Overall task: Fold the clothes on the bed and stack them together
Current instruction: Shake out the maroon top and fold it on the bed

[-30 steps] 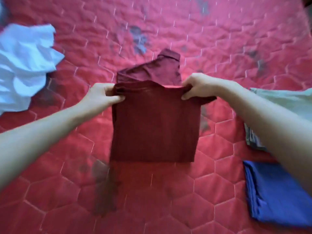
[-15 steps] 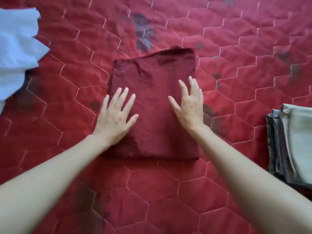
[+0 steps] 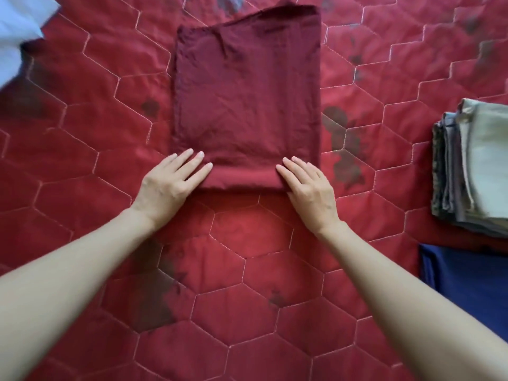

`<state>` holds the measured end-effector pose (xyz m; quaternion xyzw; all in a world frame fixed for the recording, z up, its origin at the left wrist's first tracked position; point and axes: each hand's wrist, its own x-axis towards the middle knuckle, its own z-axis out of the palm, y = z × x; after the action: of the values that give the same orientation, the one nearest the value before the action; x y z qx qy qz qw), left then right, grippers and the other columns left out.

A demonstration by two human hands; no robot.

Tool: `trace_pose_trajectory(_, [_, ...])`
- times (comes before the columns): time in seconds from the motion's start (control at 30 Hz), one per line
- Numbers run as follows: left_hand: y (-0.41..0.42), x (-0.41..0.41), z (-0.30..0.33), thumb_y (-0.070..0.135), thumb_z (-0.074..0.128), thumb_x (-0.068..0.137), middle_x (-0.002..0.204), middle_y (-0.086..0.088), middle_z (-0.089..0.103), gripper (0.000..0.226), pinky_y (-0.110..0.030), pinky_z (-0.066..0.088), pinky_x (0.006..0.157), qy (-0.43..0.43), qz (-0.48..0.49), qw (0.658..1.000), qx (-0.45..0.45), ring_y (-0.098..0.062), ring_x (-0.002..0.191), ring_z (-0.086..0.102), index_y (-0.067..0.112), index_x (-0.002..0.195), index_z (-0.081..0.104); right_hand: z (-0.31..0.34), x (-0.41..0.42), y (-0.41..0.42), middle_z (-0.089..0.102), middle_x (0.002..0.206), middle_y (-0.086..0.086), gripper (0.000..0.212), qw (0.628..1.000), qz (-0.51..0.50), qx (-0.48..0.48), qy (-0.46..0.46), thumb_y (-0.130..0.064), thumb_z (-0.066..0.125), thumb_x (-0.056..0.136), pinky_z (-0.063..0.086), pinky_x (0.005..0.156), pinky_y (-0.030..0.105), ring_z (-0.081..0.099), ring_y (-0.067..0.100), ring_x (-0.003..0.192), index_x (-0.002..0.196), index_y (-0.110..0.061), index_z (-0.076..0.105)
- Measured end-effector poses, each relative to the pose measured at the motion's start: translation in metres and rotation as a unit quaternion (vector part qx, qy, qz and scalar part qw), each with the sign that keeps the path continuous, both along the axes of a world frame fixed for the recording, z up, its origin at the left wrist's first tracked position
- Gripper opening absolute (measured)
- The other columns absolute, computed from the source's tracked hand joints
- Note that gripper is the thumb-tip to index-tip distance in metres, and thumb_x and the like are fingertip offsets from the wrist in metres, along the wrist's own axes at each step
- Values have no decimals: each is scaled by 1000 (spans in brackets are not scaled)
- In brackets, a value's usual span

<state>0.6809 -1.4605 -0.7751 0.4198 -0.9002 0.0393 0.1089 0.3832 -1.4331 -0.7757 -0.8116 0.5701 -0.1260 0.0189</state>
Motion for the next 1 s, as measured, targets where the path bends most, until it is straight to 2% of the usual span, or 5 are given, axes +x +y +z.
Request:
trace_pose_trajectory(0.17, [9, 8, 22, -5, 47, 86, 91, -13, 75, 32, -40, 61, 66, 31, -52, 998, 9, -31, 80, 73, 5, 89, 77, 20, 7, 11, 72, 84, 0, 24, 999, -42, 21, -13, -3, 75, 66, 53, 49, 28, 70, 23, 77, 87, -14, 74])
trace_pose_trajectory(0.3, [59, 21, 29, -6, 48, 84, 87, -10, 75, 31, -35, 60, 65, 31, -87, 996, -2, -27, 77, 73, 6, 86, 77, 23, 15, 75, 64, 76, -1, 17, 998, -59, 29, 20, -8, 76, 71, 47, 42, 29, 63, 22, 70, 84, -16, 70])
trace_pose_trajectory(0.57, [253, 65, 21, -2, 60, 85, 113, -11, 71, 25, -43, 56, 85, 12, -32, 997, 76, -33, 103, 68, 8, 103, 75, 26, 42, 285, 71, 96, 4, 15, 997, -49, 52, 7, -4, 73, 80, 58, 69, 34, 68, 23, 89, 93, -11, 73])
trace_pose_trajectory(0.7, [316, 76, 17, 39, 48, 95, 146, -17, 45, 50, -54, 35, 109, -80, -5, 980, 182, -36, 135, 42, 11, 135, 56, 28, 48, 343, 50, 141, 17, 54, 983, -36, 169, 55, -41, 58, 92, 39, 109, 47, 47, 31, 132, 135, -8, 55])
trace_pose_trajectory(1.0, [230, 41, 22, 48, 30, 97, 154, -18, 30, 60, -59, 22, 112, -85, 18, 968, 237, -36, 142, 30, 17, 147, 40, 28, 57, 270, 24, 157, 17, 66, 966, -141, 212, 37, -55, 35, 97, 18, 119, 50, 20, 29, 147, 150, -17, 32])
